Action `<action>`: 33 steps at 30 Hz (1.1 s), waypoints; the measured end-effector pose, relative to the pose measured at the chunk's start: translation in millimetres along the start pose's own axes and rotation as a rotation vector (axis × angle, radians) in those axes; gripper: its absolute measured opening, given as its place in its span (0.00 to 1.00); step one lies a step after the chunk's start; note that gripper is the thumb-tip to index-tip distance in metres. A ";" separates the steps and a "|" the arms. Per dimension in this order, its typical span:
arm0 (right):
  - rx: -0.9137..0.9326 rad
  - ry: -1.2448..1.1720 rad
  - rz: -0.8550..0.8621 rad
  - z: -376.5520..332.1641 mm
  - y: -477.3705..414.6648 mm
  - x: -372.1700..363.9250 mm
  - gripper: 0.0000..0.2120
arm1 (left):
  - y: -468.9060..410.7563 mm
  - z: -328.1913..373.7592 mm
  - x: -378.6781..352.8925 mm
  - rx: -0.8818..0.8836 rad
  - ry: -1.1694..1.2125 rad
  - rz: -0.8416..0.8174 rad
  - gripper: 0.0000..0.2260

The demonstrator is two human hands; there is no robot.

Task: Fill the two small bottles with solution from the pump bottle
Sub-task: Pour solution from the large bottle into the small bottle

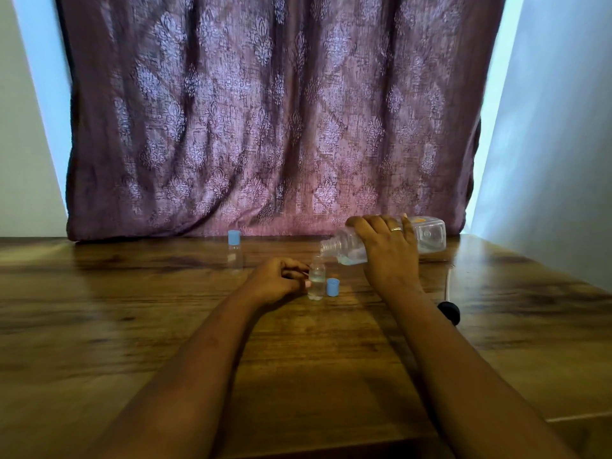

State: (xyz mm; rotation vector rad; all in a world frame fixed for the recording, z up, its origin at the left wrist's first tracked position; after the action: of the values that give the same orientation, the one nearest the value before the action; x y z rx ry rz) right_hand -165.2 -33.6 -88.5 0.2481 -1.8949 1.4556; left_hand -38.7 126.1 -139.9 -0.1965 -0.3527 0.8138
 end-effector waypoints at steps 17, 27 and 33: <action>0.000 -0.001 0.006 0.1 -0.2 0.0 0.22 | 1.9 2.6 -1.5 -0.005 0.014 -0.002 0.10; 0.000 0.026 -0.007 0.3 -1.0 -0.1 0.24 | 2.6 4.7 -4.0 0.006 0.077 0.011 0.10; 0.000 0.009 -0.007 -0.3 -1.0 0.7 0.22 | 1.0 2.0 -3.0 -0.002 0.055 0.018 0.11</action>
State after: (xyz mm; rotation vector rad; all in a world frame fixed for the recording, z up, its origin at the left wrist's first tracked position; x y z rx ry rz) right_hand -165.0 -33.5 -87.3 0.2470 -1.8856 1.4496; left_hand -42.0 124.6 -139.1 -0.2237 -0.3008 0.8240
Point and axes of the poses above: each hand's wrist, its own y-axis away from the middle knuckle, its own x-axis out of the back of the hand, z = x × y, the point moved 1 cm from there along -y, towards the middle knuckle, and after that the axes turned 10 degrees about -x, right-handed, at the moved point
